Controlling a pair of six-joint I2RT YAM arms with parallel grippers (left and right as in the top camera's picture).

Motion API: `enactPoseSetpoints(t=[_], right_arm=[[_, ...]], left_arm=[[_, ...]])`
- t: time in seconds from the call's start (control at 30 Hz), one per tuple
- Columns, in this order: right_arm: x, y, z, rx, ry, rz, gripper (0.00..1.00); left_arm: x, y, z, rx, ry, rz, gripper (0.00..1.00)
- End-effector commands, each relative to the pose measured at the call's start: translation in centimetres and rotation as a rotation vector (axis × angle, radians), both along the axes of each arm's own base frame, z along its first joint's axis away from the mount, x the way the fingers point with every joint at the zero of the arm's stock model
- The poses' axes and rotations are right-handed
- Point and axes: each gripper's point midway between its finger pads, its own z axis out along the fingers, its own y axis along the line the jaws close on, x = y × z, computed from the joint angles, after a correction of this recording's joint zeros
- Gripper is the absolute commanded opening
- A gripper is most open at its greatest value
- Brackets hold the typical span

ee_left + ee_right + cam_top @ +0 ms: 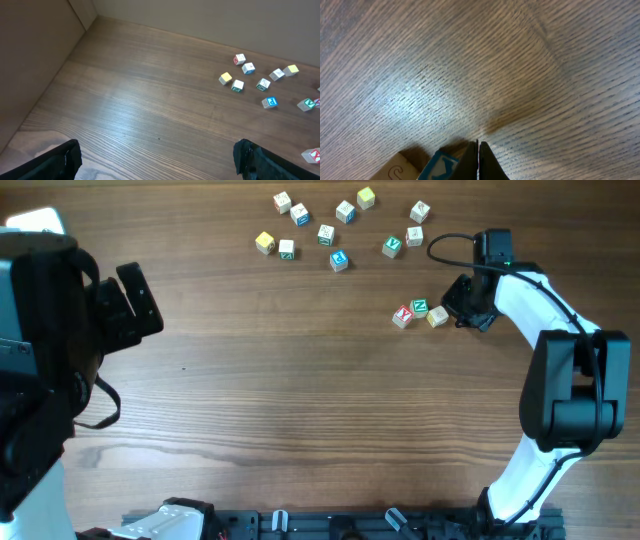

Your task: Form a circle

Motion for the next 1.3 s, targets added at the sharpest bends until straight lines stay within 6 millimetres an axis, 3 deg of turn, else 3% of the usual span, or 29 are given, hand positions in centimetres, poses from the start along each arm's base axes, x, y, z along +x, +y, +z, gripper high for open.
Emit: enactPoseSetpoints(t=[0.0, 0.5, 0.8, 1.27], right_arm=[[-0.2, 0.9, 0.1, 0.050, 0.006, 0.004, 0.04], [-0.8, 1.0, -0.1, 0.052, 0.030, 0.003, 0.04], [0.5, 0.6, 0.2, 0.025, -0.027, 0.018, 0.04], [0.6, 1.3, 0.3, 0.061, -0.031, 0.035, 0.04]], left_arm=[[0.0, 0.4, 0.1, 0.012, -0.001, 0.015, 1.00], [0.0, 0.4, 0.1, 0.012, -0.001, 0.015, 1.00], [0.0, 0.4, 0.1, 0.012, -0.001, 0.015, 1.00], [0.0, 0.4, 0.1, 0.012, -0.001, 0.015, 1.00]])
